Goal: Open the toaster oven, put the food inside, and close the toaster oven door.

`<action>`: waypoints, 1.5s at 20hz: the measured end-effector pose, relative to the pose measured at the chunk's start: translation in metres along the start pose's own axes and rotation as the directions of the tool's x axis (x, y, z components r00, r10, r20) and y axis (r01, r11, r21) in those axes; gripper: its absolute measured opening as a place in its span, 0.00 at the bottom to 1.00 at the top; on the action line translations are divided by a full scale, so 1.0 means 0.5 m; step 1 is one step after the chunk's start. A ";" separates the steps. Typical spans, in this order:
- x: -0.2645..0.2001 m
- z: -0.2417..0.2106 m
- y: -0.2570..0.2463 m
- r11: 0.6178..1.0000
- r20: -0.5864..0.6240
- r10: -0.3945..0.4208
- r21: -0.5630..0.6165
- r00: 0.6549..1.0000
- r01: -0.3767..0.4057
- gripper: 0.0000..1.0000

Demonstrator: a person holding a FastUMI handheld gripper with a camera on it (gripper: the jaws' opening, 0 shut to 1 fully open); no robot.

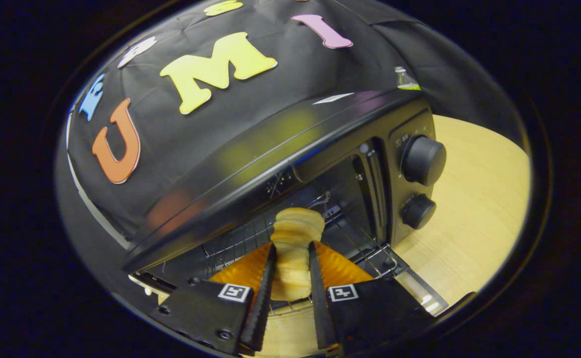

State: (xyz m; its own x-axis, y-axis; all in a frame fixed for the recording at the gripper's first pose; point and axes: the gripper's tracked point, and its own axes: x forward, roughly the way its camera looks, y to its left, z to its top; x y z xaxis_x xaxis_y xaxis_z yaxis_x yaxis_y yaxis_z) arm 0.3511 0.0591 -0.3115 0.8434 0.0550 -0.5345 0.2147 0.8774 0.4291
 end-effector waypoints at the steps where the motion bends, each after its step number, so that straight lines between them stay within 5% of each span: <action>1: 0.004 -0.004 -0.001 1.000 -0.002 -0.002 -0.010 1.000 0.002 0.47; 9: -0.061 0.019 -0.002 0.982 0.065 -0.005 -0.187 0.998 0.018 1.00; 15: -0.149 -0.020 0.021 0.967 0.016 0.046 -0.253 0.999 -0.041 1.00; 30: -0.424 -0.088 0.046 0.841 0.005 0.163 -0.523 0.987 -0.136 1.00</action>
State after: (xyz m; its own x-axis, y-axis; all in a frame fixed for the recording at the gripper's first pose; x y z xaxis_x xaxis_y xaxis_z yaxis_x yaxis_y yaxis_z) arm 0.1556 0.0888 -0.2203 0.8694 0.1949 -0.4540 -0.1921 0.9800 0.0529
